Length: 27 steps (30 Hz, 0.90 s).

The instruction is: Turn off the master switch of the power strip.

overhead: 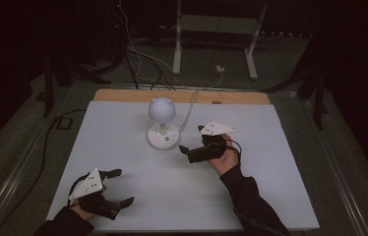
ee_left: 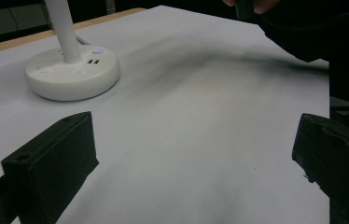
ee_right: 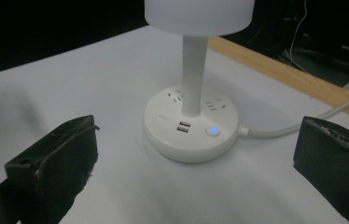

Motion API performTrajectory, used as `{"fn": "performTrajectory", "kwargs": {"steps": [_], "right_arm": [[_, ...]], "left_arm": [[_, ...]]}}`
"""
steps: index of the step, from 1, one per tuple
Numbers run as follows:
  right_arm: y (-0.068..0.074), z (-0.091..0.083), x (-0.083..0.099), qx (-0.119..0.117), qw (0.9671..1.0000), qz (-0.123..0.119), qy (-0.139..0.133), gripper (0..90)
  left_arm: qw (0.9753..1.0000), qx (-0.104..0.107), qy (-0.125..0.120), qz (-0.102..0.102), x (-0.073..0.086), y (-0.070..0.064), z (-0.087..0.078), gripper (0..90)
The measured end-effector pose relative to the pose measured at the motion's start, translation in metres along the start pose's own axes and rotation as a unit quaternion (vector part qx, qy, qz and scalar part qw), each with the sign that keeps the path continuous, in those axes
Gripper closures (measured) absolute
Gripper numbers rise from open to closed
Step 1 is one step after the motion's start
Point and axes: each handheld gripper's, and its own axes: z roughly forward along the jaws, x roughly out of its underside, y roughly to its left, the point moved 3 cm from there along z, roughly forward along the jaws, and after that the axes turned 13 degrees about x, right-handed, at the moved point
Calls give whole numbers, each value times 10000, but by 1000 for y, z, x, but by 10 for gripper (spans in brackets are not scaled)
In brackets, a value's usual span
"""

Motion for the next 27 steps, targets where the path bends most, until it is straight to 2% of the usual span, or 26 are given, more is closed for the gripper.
{"fn": "performTrajectory", "kwargs": {"steps": [12,15,18,27], "right_arm": [[8,25,1,31,9998,40,183,0],[11,32,3,32,9998,-53,191,0],[13,39,4,55,9997,134,193,0],[15,51,3,223,9989,404,113,0]], "left_arm": [[10000,13,-21,5,-1,0,0,3],[10000,18,-43,-20,-1,0,0,4],[10000,20,-18,-7,0,0,0,4],[10000,38,-19,-22,0,0,0,4]]}}
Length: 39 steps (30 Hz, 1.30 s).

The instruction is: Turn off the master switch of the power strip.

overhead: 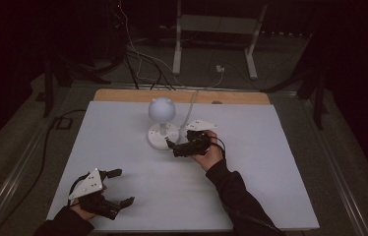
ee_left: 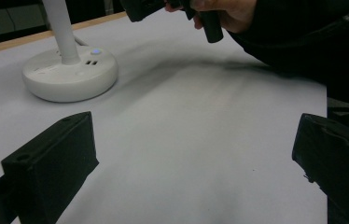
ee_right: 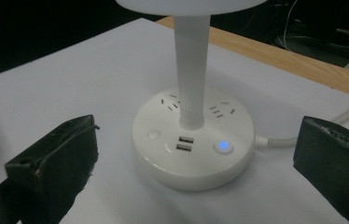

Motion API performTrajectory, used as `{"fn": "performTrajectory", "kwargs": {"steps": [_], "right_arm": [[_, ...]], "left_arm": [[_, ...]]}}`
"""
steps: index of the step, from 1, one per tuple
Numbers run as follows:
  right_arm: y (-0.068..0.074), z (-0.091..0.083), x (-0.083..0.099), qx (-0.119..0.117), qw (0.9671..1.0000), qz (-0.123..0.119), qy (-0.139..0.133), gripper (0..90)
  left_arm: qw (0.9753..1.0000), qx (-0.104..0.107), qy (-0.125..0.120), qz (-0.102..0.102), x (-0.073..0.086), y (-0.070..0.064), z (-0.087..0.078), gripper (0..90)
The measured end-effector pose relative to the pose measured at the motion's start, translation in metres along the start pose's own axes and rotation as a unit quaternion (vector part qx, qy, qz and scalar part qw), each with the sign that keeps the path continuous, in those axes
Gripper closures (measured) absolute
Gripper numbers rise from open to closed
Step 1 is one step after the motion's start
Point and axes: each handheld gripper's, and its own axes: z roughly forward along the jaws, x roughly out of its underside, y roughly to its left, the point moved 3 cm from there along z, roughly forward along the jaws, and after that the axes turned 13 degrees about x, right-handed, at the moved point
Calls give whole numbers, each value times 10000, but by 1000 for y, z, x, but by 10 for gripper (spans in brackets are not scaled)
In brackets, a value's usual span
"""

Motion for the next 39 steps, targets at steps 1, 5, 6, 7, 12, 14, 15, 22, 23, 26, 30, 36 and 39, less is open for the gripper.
{"fn": "performTrajectory", "kwargs": {"steps": [1,5,6,7,12,14,15,22,23,26,30,36,39], "right_arm": [[0,1,0,56,10000,9,-30,0],[1,5,0,141,9999,-3,18,14],[1,5,0,141,9999,-3,18,14],[0,6,0,238,9997,51,5,54],[-3,9,0,482,9985,241,119,193],[-3,9,0,582,9978,297,145,270],[-4,9,0,585,9976,339,155,292],[-4,13,-1,797,9958,377,255,466],[-4,14,-1,818,9957,374,238,494],[-5,16,-1,828,9951,432,314,595],[-6,18,-2,915,9939,479,379,773],[-8,22,-3,932,9934,435,499,898],[-8,25,-2,855,9936,480,556,899]], "left_arm": [[10000,-2,7,4,0,0,0,4],[10000,2,-27,-8,0,0,0,3],[10000,2,-27,-8,0,0,0,4],[10000,-1,-16,-6,0,0,0,4],[10000,-1,12,-7,0,0,1,3],[10000,5,31,-1,1,0,1,4],[10000,4,26,-1,0,0,1,4],[10000,16,16,-5,0,0,1,4],[10000,17,11,-18,0,0,1,4],[10000,16,38,-3,1,0,1,3],[10000,5,37,12,0,0,1,4],[10000,8,10,3,0,0,0,4],[10000,10,34,25,0,0,1,4]]}}
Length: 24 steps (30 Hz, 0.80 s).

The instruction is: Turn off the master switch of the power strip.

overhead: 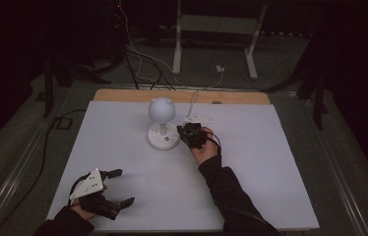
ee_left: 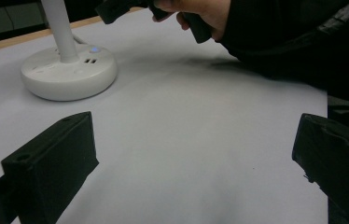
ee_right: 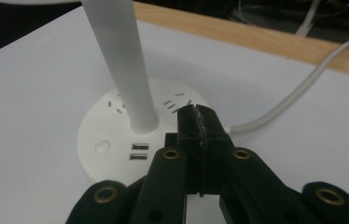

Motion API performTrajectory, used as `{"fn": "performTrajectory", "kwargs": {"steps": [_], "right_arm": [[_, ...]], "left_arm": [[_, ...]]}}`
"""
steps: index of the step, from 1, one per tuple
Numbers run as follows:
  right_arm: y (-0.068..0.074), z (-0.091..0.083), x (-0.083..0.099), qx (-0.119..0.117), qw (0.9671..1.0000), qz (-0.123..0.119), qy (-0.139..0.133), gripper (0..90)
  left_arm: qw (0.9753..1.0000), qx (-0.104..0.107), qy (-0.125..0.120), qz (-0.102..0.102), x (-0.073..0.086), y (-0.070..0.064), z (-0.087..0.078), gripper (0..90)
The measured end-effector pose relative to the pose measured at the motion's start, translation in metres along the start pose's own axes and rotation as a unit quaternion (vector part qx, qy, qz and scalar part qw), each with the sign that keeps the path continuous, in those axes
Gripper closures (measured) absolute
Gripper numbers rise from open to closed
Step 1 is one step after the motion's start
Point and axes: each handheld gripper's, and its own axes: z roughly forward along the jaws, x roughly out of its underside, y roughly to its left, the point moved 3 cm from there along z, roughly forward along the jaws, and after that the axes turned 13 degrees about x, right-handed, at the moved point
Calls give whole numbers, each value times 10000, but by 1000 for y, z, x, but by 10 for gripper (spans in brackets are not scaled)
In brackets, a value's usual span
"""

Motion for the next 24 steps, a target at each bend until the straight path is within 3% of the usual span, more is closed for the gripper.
{"fn": "performTrajectory", "kwargs": {"steps": [17,24], "right_arm": [[6,18,7,63,9999,-95,-53,900],[9,24,10,127,9995,-271,-65,900]], "left_arm": [[10000,26,0,-3,0,-1,0,4],[10000,42,-4,15,0,-1,0,4]]}}
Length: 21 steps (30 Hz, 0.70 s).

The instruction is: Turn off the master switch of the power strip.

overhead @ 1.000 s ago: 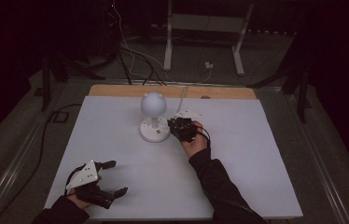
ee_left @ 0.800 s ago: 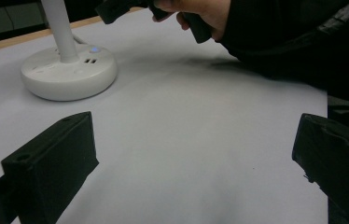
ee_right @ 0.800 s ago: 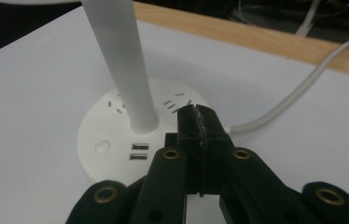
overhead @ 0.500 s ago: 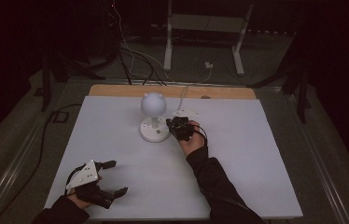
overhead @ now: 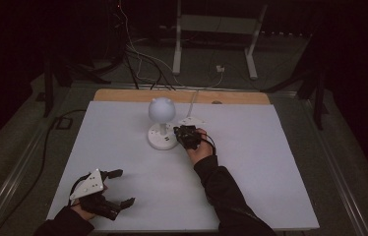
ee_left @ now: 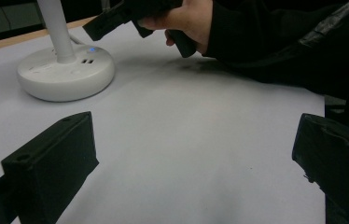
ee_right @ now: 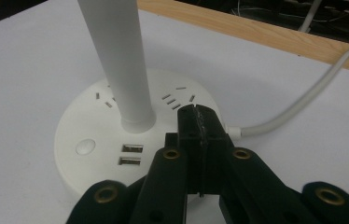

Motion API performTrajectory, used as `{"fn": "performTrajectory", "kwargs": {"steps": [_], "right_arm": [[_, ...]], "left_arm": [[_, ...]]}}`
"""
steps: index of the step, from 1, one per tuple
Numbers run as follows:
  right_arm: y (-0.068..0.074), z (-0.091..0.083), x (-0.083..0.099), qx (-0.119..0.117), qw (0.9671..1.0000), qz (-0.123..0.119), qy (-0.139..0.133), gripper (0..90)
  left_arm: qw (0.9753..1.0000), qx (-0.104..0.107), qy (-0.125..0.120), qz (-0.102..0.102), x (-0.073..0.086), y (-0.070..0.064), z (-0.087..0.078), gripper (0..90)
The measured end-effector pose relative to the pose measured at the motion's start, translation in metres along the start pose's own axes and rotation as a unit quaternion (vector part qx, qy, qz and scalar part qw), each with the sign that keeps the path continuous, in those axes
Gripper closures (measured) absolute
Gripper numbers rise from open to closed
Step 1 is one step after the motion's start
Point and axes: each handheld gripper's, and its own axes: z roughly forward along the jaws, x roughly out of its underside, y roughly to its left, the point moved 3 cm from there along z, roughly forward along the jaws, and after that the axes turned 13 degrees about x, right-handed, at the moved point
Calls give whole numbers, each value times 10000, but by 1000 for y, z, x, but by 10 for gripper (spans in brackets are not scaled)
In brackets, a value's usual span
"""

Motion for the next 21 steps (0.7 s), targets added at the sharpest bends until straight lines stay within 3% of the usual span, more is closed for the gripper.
{"fn": "performTrajectory", "kwargs": {"steps": [21], "right_arm": [[6,10,6,150,9997,-188,-7,899]], "left_arm": [[10000,39,-17,-15,0,0,1,4]]}}
